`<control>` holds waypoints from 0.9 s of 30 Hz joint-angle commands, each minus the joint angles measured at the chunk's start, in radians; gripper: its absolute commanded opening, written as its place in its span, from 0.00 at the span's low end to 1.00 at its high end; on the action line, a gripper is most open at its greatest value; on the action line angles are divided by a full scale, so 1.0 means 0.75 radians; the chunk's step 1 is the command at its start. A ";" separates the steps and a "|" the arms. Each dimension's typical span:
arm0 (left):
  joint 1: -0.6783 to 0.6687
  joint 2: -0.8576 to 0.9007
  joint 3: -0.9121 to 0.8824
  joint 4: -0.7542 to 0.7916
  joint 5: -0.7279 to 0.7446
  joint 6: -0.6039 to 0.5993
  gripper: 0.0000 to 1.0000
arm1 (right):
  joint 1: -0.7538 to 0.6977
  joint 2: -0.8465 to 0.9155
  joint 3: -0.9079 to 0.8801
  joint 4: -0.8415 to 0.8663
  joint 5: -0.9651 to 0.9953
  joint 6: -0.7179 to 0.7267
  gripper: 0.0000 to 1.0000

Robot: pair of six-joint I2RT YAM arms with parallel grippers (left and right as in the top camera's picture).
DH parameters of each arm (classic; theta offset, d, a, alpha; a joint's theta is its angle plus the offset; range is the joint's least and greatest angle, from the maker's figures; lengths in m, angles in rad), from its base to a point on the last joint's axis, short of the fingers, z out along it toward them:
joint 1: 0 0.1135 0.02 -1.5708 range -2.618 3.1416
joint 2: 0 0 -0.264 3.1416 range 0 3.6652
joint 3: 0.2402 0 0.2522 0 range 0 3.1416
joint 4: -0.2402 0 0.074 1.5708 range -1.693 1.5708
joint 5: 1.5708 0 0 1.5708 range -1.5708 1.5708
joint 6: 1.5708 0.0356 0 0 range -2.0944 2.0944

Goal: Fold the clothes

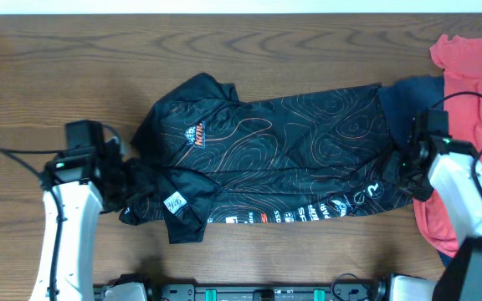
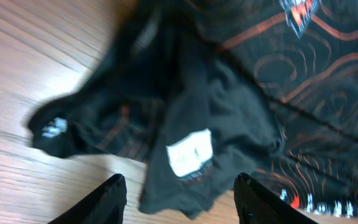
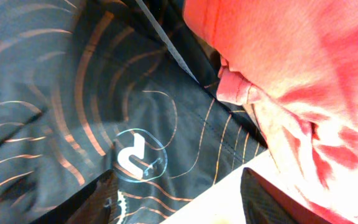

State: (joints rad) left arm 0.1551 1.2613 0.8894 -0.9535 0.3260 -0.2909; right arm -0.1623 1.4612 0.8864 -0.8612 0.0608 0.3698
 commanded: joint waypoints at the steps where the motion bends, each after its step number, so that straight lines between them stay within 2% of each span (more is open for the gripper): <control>1: -0.083 0.049 -0.066 -0.005 0.030 -0.104 0.57 | -0.001 -0.051 -0.003 0.001 -0.017 -0.016 0.63; 12: -0.315 0.310 -0.268 0.249 0.030 -0.331 0.56 | -0.001 -0.058 -0.003 -0.010 -0.017 -0.016 0.62; 15: -0.336 0.359 -0.268 0.283 0.040 -0.333 0.32 | -0.001 -0.058 -0.003 -0.009 -0.017 -0.016 0.62; 17: -0.342 0.367 -0.267 0.287 0.048 -0.334 0.08 | -0.001 -0.058 -0.003 -0.009 -0.017 -0.016 0.62; 23: -0.313 0.299 -0.183 0.284 0.343 -0.242 0.06 | -0.001 -0.058 -0.003 -0.009 -0.017 -0.026 0.63; 27: -0.244 0.201 -0.066 0.315 0.389 -0.219 0.06 | -0.001 -0.058 -0.003 -0.009 -0.016 -0.037 0.63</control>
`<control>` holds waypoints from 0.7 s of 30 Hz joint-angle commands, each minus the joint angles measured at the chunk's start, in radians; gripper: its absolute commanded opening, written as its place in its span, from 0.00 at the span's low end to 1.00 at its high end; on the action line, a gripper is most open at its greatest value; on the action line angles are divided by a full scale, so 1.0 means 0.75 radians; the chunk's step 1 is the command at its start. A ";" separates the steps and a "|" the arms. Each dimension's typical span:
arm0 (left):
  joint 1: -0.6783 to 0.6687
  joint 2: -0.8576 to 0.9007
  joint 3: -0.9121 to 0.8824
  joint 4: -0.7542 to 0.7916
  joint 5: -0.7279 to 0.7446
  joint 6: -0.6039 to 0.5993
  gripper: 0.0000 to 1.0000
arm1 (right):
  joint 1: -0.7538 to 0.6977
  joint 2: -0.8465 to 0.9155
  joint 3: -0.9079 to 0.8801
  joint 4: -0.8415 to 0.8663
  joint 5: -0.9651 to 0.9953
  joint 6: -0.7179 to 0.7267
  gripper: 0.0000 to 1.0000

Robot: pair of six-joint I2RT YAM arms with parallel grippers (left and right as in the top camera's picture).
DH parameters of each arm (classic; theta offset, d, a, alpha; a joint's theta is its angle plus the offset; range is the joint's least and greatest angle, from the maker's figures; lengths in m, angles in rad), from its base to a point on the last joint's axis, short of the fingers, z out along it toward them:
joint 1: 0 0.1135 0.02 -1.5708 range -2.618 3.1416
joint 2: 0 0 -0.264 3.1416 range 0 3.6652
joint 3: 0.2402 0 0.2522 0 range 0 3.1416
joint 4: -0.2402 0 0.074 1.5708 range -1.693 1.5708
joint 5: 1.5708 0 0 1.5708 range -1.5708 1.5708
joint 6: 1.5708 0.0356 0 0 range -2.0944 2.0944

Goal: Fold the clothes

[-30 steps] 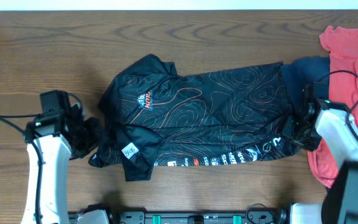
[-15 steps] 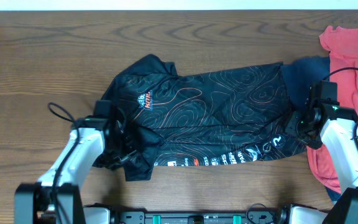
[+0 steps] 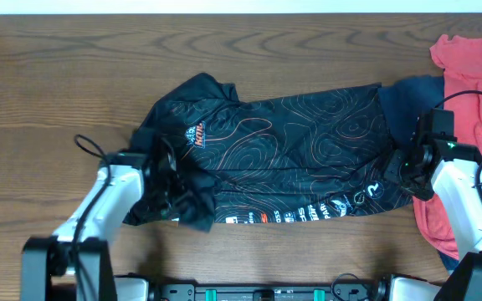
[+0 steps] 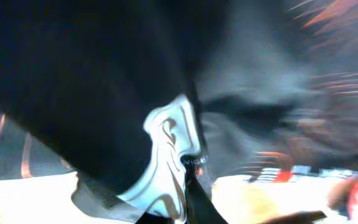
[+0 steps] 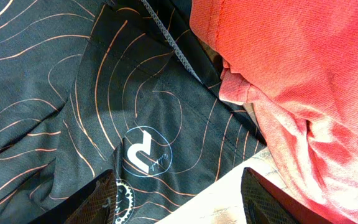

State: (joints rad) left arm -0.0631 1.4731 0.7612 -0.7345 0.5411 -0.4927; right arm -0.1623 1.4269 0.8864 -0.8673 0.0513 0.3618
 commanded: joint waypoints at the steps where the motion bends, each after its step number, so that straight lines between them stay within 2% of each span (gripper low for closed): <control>1: 0.070 -0.106 0.126 0.046 0.100 0.063 0.06 | -0.001 -0.012 -0.003 0.000 -0.003 -0.027 0.63; 4: 0.159 -0.182 0.159 0.111 0.021 0.062 0.06 | -0.001 -0.012 -0.003 -0.001 0.001 -0.031 0.63; 7: 0.257 -0.234 0.160 0.118 -0.162 0.057 0.06 | -0.001 -0.012 -0.003 -0.001 0.001 -0.031 0.63; 10: 0.305 -0.231 0.160 0.054 -0.174 0.058 0.06 | -0.001 -0.012 -0.003 0.005 0.002 -0.036 0.63; 15: 0.275 -0.194 0.135 -0.128 -0.175 0.069 0.06 | -0.001 -0.012 -0.003 0.025 0.001 -0.036 0.63; 21: 0.212 -0.179 0.013 -0.136 -0.175 0.068 0.06 | -0.001 -0.012 -0.003 0.030 0.002 -0.036 0.64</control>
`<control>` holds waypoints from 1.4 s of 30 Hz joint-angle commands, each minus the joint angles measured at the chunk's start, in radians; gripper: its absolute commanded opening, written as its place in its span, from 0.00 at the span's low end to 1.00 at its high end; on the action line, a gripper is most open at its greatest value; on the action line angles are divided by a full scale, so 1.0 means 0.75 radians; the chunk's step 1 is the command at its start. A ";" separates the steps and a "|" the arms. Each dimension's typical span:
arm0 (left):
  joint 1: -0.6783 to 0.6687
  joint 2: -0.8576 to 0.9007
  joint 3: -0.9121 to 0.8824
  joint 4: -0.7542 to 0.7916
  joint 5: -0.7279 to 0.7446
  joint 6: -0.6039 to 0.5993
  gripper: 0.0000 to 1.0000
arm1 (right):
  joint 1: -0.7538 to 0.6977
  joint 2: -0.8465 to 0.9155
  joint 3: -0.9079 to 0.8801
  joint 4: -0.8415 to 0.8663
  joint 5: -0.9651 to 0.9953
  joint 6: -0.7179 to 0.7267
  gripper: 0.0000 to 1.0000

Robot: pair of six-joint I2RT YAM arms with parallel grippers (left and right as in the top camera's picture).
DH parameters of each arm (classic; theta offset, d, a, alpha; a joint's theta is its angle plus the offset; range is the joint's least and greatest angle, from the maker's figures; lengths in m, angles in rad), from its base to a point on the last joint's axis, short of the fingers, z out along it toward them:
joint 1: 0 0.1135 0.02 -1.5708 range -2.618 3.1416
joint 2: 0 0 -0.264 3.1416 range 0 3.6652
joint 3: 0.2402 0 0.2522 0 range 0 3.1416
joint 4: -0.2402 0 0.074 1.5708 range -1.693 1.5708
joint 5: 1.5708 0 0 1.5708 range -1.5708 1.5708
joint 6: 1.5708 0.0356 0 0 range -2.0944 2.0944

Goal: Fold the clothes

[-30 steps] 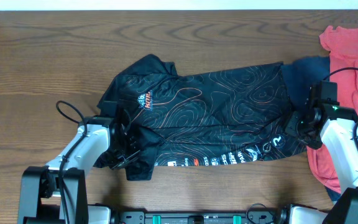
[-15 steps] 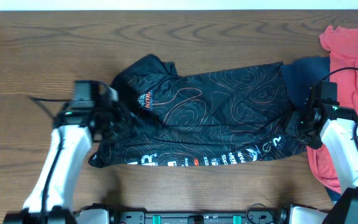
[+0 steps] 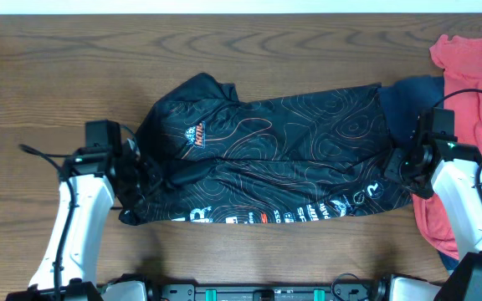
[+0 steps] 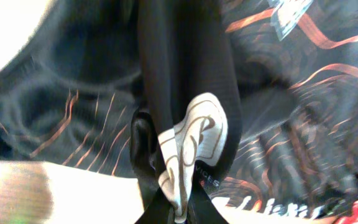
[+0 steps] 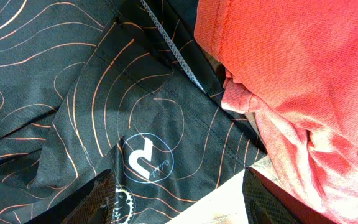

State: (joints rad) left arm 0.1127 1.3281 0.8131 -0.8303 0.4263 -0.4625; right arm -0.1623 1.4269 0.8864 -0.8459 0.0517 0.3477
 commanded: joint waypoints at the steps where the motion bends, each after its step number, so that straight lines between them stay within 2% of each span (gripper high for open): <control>1: -0.027 0.015 -0.076 -0.009 -0.026 0.027 0.06 | -0.001 -0.012 -0.003 0.002 0.001 -0.017 0.64; 6: -0.027 0.015 -0.114 -0.009 -0.207 0.033 0.10 | -0.001 -0.013 -0.003 -0.004 0.002 -0.022 0.64; 8: -0.023 0.015 -0.113 -0.003 -0.291 0.033 0.24 | -0.002 -0.016 -0.001 -0.004 0.006 -0.021 0.64; 9: -0.021 0.015 -0.109 0.002 -0.317 0.033 0.34 | -0.002 -0.019 0.005 -0.003 0.006 -0.021 0.64; 11: -0.016 0.014 -0.091 0.011 -0.315 0.033 0.42 | -0.002 -0.027 0.026 -0.003 0.006 -0.032 0.66; 15: -0.015 -0.011 -0.006 0.003 -0.315 0.054 0.44 | -0.001 -0.037 0.109 0.016 -0.017 -0.073 0.65; 19: -0.015 -0.061 0.073 0.017 -0.315 0.053 0.44 | -0.001 -0.032 0.125 0.102 -0.182 -0.159 0.59; 23: -0.018 -0.085 0.079 0.024 -0.304 0.052 0.44 | -0.001 0.015 0.110 0.128 -0.180 -0.160 0.56; 37: -0.019 -0.073 0.073 -0.069 -0.306 0.052 0.44 | -0.002 0.341 0.090 0.300 -0.064 -0.158 0.52; 40: -0.019 -0.073 0.073 -0.069 -0.306 0.052 0.44 | -0.002 0.410 0.090 0.301 -0.068 -0.157 0.43; 42: -0.019 -0.073 0.073 -0.069 -0.306 0.052 0.45 | -0.002 0.439 0.090 0.290 -0.071 -0.157 0.19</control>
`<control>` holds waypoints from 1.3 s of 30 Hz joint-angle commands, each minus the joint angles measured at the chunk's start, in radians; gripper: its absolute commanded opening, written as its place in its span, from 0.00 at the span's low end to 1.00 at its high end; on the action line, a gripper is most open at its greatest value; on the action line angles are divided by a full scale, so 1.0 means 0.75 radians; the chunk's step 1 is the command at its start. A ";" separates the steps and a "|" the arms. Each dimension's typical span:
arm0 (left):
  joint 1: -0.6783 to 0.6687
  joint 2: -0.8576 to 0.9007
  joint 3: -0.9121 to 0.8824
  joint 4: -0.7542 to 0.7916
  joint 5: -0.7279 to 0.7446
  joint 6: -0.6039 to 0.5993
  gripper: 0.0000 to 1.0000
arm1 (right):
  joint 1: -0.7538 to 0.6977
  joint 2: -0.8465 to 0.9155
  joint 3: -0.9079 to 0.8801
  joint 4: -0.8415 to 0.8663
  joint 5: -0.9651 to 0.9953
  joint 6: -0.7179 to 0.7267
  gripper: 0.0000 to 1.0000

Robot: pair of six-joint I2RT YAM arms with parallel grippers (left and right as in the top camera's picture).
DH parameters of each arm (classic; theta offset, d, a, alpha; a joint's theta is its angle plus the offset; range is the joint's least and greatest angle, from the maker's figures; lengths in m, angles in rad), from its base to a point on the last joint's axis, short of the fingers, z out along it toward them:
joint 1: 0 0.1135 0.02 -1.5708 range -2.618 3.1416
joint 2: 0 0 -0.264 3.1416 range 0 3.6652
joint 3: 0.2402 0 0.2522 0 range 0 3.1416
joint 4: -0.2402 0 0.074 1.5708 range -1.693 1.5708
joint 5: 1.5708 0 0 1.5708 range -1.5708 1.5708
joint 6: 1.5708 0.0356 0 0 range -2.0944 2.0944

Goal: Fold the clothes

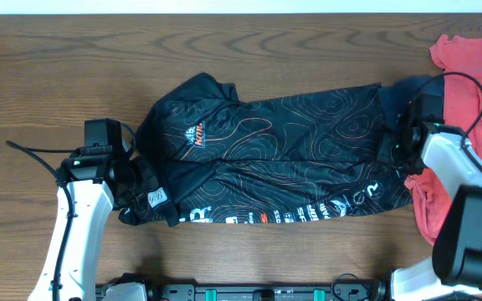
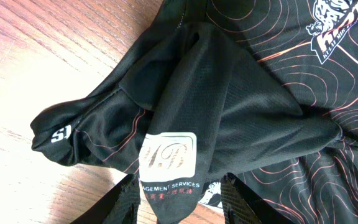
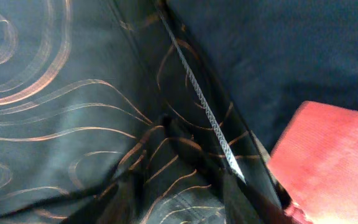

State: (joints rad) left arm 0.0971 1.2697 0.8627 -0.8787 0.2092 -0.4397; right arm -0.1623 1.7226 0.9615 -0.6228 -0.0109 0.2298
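A black jersey [image 1: 283, 150] with orange contour lines lies spread across the middle of the table. At its lower left corner my left gripper [image 1: 139, 182] stands open. In the left wrist view the left gripper [image 2: 180, 202] has a folded flap with a white label [image 2: 168, 152] lying loose between its fingers. At the jersey's upper right hem is my right gripper [image 1: 398, 138]. In the right wrist view the right gripper [image 3: 179, 202] is low over the hem, its fingers apart with the black cloth between them.
A navy garment [image 1: 408, 92] lies under the jersey's right end, and a red shirt [image 1: 467, 67] lies at the far right edge of the table. Bare wood shows to the left and along the back. The red shirt's edge [image 3: 328, 149] is beside the right fingers.
My left gripper has opened and let go of the labelled flap, which now lies at the jersey's lower left. My right gripper has moved from the lower right corner up to the upper right hem.
At first my left gripper was open over the crumpled left sleeve. It was then shut on the flap further right over the jersey, then back at the left still holding it. Now the flap lies released. My right gripper stayed open at the lower right corner, then shifted up.
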 commanded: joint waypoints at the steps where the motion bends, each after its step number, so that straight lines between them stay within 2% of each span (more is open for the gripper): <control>1: 0.002 0.005 0.007 -0.005 -0.016 0.022 0.45 | -0.002 0.048 -0.011 -0.014 0.010 0.001 0.09; 2: 0.002 0.005 0.007 -0.005 -0.016 0.022 0.44 | -0.002 0.048 -0.011 -0.019 0.008 0.002 0.01; 3: 0.002 0.005 0.007 -0.005 -0.017 0.022 0.44 | -0.002 0.045 -0.009 -0.021 0.008 0.001 0.01; 10: 0.002 0.005 0.007 -0.003 -0.017 0.022 0.44 | -0.012 -0.026 0.049 -0.042 0.008 0.003 0.01; 13: 0.002 0.005 0.007 -0.004 -0.017 0.022 0.44 | -0.019 -0.033 0.084 0.008 0.008 0.004 0.04; 16: 0.002 0.005 0.007 -0.003 -0.017 0.022 0.45 | -0.019 -0.033 0.086 0.100 0.008 0.003 0.18; 18: 0.002 0.005 0.007 -0.003 -0.017 0.022 0.45 | -0.019 -0.033 0.086 0.125 0.003 0.003 0.20; 21: 0.002 0.005 0.007 -0.004 -0.017 0.022 0.45 | -0.019 -0.033 0.086 0.155 -0.001 0.002 0.43; 23: 0.002 0.006 0.007 -0.003 -0.017 0.022 0.45 | -0.019 -0.033 0.086 0.197 0.001 0.001 0.43; 25: 0.002 0.005 0.007 -0.003 -0.017 0.022 0.45 | -0.019 -0.033 0.086 0.249 0.015 0.001 0.41; 28: 0.002 0.006 0.007 -0.004 -0.017 0.022 0.45 | -0.020 -0.033 0.086 0.339 0.071 0.001 0.29; 30: 0.002 0.006 0.006 -0.004 -0.017 0.022 0.45 | -0.020 -0.030 0.086 0.394 0.079 -0.013 0.15; 31: 0.002 0.005 0.005 -0.004 -0.017 0.022 0.45 | -0.020 -0.027 0.086 0.411 0.079 -0.027 0.02; 39: 0.002 0.006 -0.014 0.001 -0.017 0.022 0.45 | -0.057 0.043 0.085 0.419 0.084 -0.049 0.01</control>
State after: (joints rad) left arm 0.0971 1.2697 0.8619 -0.8780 0.2085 -0.4397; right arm -0.1871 1.7206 1.0149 -0.3111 0.0372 0.2150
